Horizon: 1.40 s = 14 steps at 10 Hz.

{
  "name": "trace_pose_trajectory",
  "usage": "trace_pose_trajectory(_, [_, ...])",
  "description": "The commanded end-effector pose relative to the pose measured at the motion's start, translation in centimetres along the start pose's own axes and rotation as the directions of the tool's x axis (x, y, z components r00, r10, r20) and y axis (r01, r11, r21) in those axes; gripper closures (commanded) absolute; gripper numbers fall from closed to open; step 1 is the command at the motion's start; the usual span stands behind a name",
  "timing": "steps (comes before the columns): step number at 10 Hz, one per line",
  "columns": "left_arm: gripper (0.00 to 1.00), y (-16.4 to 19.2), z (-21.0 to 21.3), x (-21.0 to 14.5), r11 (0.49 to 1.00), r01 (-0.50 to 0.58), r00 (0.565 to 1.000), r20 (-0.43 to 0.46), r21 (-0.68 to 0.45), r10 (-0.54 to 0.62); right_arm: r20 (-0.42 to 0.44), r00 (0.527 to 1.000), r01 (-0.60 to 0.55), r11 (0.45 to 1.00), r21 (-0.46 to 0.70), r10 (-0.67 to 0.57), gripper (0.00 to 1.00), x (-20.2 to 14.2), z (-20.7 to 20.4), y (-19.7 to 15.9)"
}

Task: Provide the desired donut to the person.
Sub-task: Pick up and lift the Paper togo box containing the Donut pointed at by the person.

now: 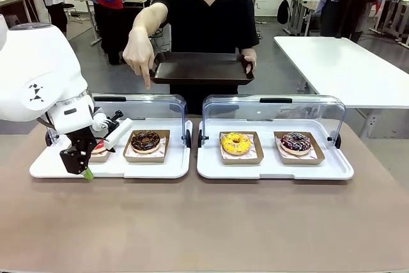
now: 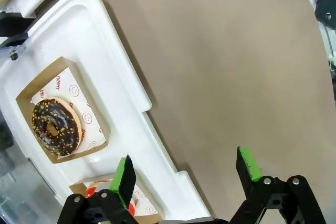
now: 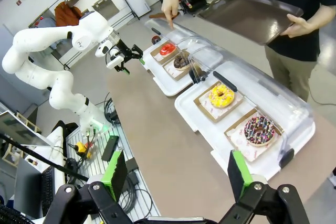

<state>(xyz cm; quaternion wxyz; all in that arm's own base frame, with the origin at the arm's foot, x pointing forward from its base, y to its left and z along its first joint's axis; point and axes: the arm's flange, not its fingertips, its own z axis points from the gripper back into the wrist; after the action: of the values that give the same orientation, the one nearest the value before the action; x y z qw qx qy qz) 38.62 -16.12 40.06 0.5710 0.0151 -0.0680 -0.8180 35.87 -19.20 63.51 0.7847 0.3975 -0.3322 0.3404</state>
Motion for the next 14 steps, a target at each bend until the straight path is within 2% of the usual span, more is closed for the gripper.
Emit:
trace_pose_trajectory(1, [0.00, -0.5, 0.2, 0.0, 1.000, -0.001, 1.000, -0.019, -0.005, 0.001, 0.021, 1.000, -0.005, 1.000, 0.013, 0.005, 0.00, 0.0, -0.1, 0.0])
trace_pose_trajectory(2, [0.00, 0.0, 0.0, 0.0, 1.000, 0.000, 1.000, 0.000, 0.000, 0.000, 0.021, 1.000, -0.005, 1.000, 0.013, 0.005, 0.00, 0.0, -0.1, 0.0])
trace_pose_trajectory(4, [0.00, 3.7, -1.2, 0.5, 1.000, 0.011, 0.999, -0.039, -0.029, -0.012, 0.021, 1.000, -0.005, 1.000, 0.013, 0.005, 0.00, 0.0, -0.1, 0.0])
trace_pose_trajectory(6, [0.00, 6.5, -3.2, 0.9, 0.998, -0.050, 0.996, -0.070, -0.042, 0.047, 0.021, 1.000, -0.005, 1.000, 0.013, 0.005, 0.00, 0.0, -0.1, 0.0])
trace_pose_trajectory(8, [0.00, 9.2, -5.0, 0.3, 0.996, -0.061, 0.995, -0.085, -0.062, 0.055, 0.021, 1.000, -0.005, 1.000, 0.013, 0.005, 0.00, 0.0, -0.1, 0.0])
trace_pose_trajectory(11, [0.00, 10.5, -5.9, 0.0, 0.989, -0.144, 0.983, -0.118, -0.044, 0.138, 0.021, 1.000, -0.005, 1.000, 0.013, 0.005, 0.00, 0.0, -0.1, 0.0])
trace_pose_trajectory(14, [0.00, 10.6, -6.5, -0.1, 0.977, -0.210, 0.973, -0.112, -0.050, 0.203, 0.021, 1.000, -0.005, 1.000, 0.013, 0.005, 0.00, 0.0, -0.1, 0.0])
